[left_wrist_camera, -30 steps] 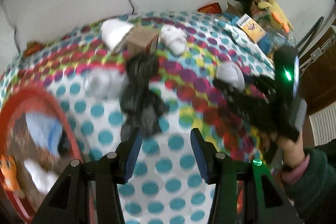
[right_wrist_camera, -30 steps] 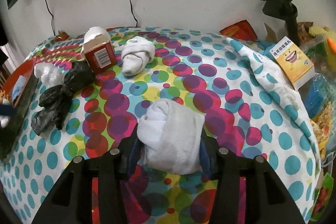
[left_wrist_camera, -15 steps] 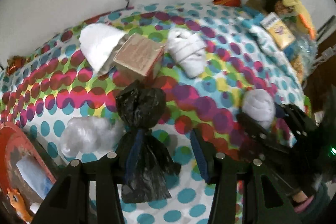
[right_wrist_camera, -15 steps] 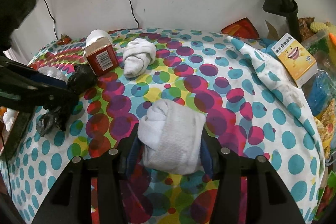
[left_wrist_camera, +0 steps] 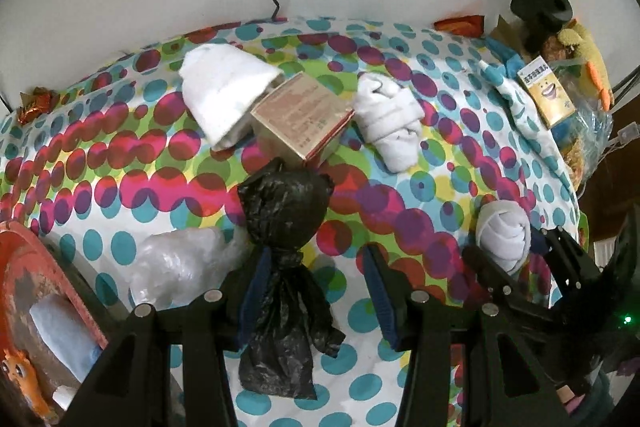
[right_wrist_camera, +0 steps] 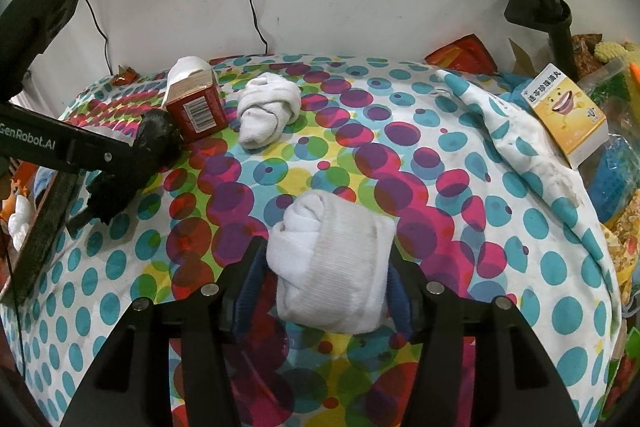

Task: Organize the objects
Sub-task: 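Grasp the black plastic bag with the left tool, then lift the black bag and carry it toward the red tray with the left tool, then bring the black bag over the tray and lower it beside the orange toy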

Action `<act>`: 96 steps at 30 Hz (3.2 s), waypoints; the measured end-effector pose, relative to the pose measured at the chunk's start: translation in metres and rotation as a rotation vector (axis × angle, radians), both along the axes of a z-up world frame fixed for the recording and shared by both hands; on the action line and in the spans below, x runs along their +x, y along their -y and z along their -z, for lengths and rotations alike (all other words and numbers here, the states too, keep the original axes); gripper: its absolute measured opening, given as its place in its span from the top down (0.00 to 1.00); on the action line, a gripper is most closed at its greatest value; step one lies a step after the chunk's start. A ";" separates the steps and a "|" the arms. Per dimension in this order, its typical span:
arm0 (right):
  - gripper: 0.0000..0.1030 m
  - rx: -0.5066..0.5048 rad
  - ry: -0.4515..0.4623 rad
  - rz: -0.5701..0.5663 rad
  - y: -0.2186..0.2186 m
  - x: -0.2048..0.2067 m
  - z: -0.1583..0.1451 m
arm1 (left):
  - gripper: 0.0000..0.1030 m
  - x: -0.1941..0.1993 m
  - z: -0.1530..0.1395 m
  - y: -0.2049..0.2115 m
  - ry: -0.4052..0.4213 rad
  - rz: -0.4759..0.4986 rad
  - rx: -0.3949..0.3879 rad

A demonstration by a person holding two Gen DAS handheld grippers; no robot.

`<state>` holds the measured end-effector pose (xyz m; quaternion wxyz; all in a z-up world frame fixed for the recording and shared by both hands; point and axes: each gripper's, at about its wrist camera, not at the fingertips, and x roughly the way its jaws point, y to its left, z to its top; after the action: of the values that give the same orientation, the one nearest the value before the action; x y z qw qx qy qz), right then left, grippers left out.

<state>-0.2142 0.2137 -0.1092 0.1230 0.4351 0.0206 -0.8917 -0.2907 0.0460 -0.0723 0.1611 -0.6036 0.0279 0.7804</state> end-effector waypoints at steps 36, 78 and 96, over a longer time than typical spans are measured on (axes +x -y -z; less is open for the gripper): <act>0.45 0.007 0.001 -0.001 0.003 -0.002 0.000 | 0.78 0.006 0.022 -0.019 -0.017 -0.010 -0.108; 0.45 0.067 -0.003 -0.003 0.011 -0.002 0.003 | 0.78 0.163 -0.053 0.011 -0.208 -0.088 -0.165; 0.45 0.074 -0.003 0.000 0.011 -0.002 0.002 | 0.78 0.176 -0.076 0.094 -0.215 -0.214 -0.178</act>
<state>-0.2159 0.2023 -0.1114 0.1068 0.4380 0.0540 -0.8910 -0.1142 -0.0479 0.0036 0.0190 -0.5280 0.0498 0.8476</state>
